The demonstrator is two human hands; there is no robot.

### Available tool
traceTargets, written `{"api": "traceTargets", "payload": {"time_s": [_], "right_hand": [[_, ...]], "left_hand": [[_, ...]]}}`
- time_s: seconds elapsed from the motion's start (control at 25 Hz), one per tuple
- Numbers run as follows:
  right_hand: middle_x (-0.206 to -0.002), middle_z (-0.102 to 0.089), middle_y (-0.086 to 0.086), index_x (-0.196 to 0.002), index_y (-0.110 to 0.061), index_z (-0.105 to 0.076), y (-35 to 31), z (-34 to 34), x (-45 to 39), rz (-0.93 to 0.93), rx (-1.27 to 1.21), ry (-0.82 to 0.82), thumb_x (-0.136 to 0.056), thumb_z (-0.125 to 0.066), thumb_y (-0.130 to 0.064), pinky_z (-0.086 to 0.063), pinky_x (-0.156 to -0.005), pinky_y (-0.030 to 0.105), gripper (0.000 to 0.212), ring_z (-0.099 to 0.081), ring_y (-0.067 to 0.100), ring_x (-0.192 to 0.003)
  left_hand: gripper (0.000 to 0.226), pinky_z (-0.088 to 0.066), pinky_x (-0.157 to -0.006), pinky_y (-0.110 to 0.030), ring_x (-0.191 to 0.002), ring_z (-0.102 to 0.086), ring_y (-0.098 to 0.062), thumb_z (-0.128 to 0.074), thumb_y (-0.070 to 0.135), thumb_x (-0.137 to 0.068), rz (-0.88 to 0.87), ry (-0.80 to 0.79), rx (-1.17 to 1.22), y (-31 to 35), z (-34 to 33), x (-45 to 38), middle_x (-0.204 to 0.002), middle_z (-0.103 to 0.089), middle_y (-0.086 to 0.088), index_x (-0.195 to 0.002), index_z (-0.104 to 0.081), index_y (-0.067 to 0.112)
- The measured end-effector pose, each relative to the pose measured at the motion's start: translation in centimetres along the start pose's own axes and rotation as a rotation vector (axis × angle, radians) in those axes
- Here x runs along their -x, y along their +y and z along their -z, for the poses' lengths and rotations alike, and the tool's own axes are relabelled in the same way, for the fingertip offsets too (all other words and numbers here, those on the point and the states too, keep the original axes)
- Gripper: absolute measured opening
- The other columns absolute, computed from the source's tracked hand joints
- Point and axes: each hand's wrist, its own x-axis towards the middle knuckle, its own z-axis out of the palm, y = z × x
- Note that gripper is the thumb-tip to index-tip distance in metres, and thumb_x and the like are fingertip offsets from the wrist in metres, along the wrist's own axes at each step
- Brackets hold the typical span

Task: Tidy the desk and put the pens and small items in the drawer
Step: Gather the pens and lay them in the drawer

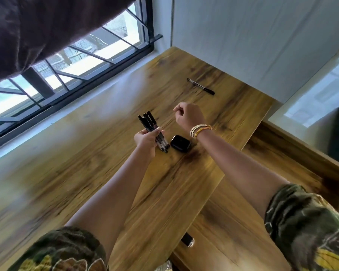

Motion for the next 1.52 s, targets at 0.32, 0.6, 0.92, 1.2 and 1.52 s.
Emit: {"api": "traceTargets", "payload": {"time_s": [0.32, 0.6, 0.92, 1.2, 1.52], "right_hand": [[-0.149, -0.033, 0.014, -0.137, -0.015, -0.042, 7.5, -0.1, -8.8, -0.254, 0.464, 0.010, -0.089, -0.059, -0.021, -0.036, -0.103, 0.049, 0.051, -0.036, 0.038, -0.132], [-0.121, -0.058, 0.017, -0.115, -0.001, -0.062, 7.9, -0.5, -7.1, -0.104, 0.456, 0.076, -0.093, -0.044, -0.001, -0.048, -0.091, 0.042, 0.029, -0.057, 0.036, -0.111], [-0.077, -0.070, 0.009, -0.081, -0.007, -0.065, 5.0, -0.1, -0.9, -0.358, -0.149, 0.224, -0.072, -0.061, -0.007, -0.051, -0.060, 0.022, 0.009, -0.064, 0.025, -0.071], [-0.058, -0.056, 0.000, -0.074, -0.010, -0.065, 0.3, 2.7, 4.7, -0.527, -1.069, 0.059, -0.080, -0.072, -0.013, -0.052, -0.055, 0.028, 0.010, -0.053, 0.011, -0.052], [-0.073, -0.066, 0.008, -0.084, -0.003, -0.070, -3.5, 0.8, 7.9, -0.464, -1.005, -0.239, -0.091, -0.063, -0.018, -0.057, -0.065, 0.032, 0.018, -0.063, 0.016, -0.059]], "left_hand": [[0.024, -0.057, -0.084, -0.037, -0.087, -0.074, -0.022, -0.075, 0.004, -0.079, 0.008, 0.002, -0.150, -1.6, 0.2, -1.5, -0.095, -0.075, -0.014, -0.103, -0.069, 0.000], [0.011, -0.058, -0.081, -0.033, -0.084, -0.074, -0.019, -0.074, 0.004, -0.080, -0.020, 0.059, -0.194, -1.3, -0.5, -0.9, -0.090, -0.075, -0.010, -0.089, -0.070, 0.009], [0.014, -0.057, -0.076, -0.031, -0.087, -0.073, -0.019, -0.073, 0.002, -0.082, 0.006, 0.020, -0.196, -0.8, -0.4, 0.0, -0.093, -0.074, -0.010, -0.095, -0.069, 0.006], [0.018, -0.054, -0.093, -0.041, -0.091, -0.068, -0.025, -0.073, -0.001, -0.080, -0.029, -0.103, -0.117, -1.0, 2.8, 2.8, -0.089, -0.070, -0.012, -0.098, -0.070, 0.000], [0.020, -0.052, -0.090, -0.040, -0.085, -0.067, -0.025, -0.073, 0.001, -0.076, -0.072, -0.321, -0.013, -1.2, 4.9, 6.1, -0.087, -0.071, -0.010, -0.096, -0.071, 0.002]]}}
